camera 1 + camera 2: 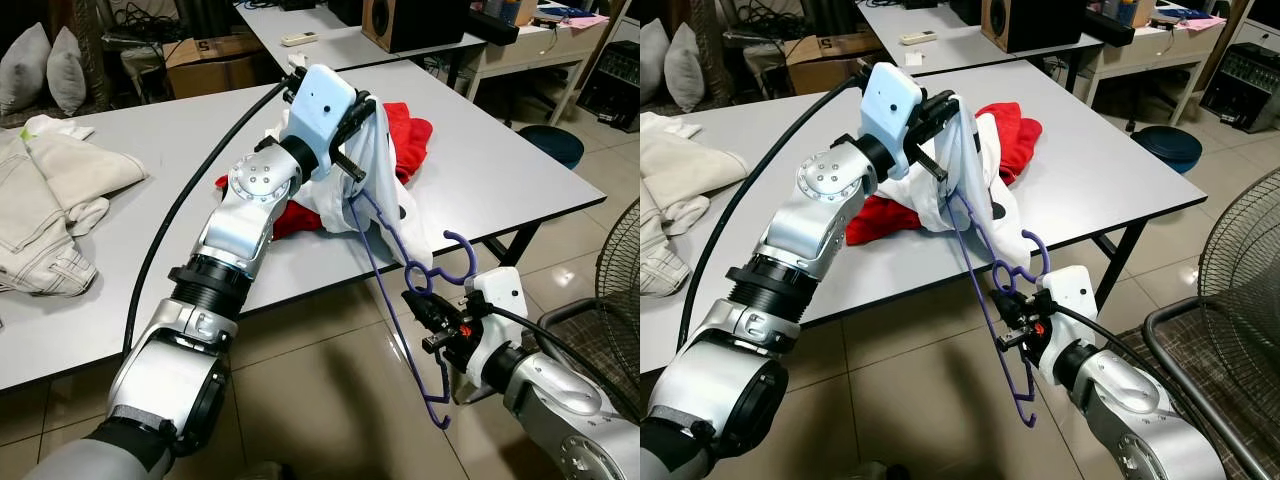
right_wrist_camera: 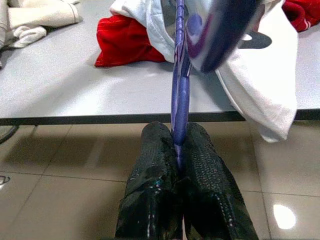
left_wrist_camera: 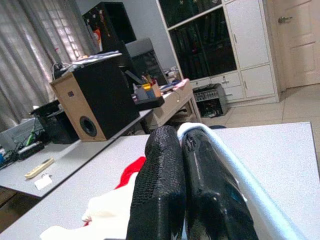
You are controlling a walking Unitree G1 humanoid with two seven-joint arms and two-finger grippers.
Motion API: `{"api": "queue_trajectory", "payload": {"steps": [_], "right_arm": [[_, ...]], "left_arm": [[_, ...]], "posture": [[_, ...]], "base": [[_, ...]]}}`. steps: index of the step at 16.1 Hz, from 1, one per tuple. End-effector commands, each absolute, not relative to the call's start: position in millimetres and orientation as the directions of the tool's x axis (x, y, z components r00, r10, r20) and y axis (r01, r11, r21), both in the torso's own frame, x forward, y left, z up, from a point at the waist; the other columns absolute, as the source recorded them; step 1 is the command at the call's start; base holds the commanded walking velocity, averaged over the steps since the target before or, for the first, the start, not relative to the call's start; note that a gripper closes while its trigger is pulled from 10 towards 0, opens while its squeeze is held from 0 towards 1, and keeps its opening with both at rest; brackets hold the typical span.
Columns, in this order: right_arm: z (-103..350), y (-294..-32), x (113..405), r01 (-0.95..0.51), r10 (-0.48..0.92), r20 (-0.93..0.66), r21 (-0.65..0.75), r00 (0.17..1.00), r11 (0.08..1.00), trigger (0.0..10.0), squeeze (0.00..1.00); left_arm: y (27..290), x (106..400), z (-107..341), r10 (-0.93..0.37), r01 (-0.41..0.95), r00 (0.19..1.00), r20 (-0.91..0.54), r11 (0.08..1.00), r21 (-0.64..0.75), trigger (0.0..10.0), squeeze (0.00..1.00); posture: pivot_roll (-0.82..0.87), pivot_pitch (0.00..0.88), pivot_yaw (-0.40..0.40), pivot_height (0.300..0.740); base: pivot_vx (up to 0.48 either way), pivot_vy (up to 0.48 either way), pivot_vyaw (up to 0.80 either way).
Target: Hang hanger
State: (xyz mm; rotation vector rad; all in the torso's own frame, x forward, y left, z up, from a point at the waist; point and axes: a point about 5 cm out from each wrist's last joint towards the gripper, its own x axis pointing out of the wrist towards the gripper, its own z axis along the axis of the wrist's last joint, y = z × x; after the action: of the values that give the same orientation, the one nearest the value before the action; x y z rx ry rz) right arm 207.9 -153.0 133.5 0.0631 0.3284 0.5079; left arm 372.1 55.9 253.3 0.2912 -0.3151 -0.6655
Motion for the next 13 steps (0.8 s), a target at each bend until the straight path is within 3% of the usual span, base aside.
{"api": "queue_trajectory", "payload": {"steps": [1,4,5,9,13], "right_arm": [[139,-156,209,-0.453,0.463,-0.28,0.102,0.841,0.886,10.0,0.0],[149,-200,230,-0.126,0.135,-0.189,0.058,0.973,0.99,10.0,0.0],[159,-213,231,-0.091,0.104,-0.133,0.097,0.986,0.991,10.0,0.0],[160,-214,222,-0.209,0.222,-0.161,0.093,0.962,0.973,10.0,0.0],[140,-206,206,-0.306,0.303,-0.331,0.044,0.894,0.951,10.0,0.0]], "left_arm": [[59,374,262,-0.628,0.532,0.749,0.21,0.759,0.375,0.0,0.0],[62,372,263,-0.664,0.561,0.724,0.187,0.724,0.401,0.0,0.0],[67,373,259,-0.661,0.555,0.732,0.166,0.72,0.417,0.0,0.0],[74,376,255,-0.643,0.535,0.752,0.148,0.726,0.432,0.0,0.0],[69,376,256,-0.64,0.541,0.752,0.158,0.736,0.408,0.0,0.0]], "posture": [[-0.15,0.0,0.082,0.74],[-0.15,0.0,0.086,0.74],[-0.15,0.0,0.087,0.74],[-0.16,0.0,0.084,0.74],[-0.15,0.0,0.082,0.74]], "base": [[0.0,0.0,0.0],[0.0,0.0,0.0],[0.0,0.0,0.0],[0.0,0.0,0.0],[0.0,0.0,0.0]]}}
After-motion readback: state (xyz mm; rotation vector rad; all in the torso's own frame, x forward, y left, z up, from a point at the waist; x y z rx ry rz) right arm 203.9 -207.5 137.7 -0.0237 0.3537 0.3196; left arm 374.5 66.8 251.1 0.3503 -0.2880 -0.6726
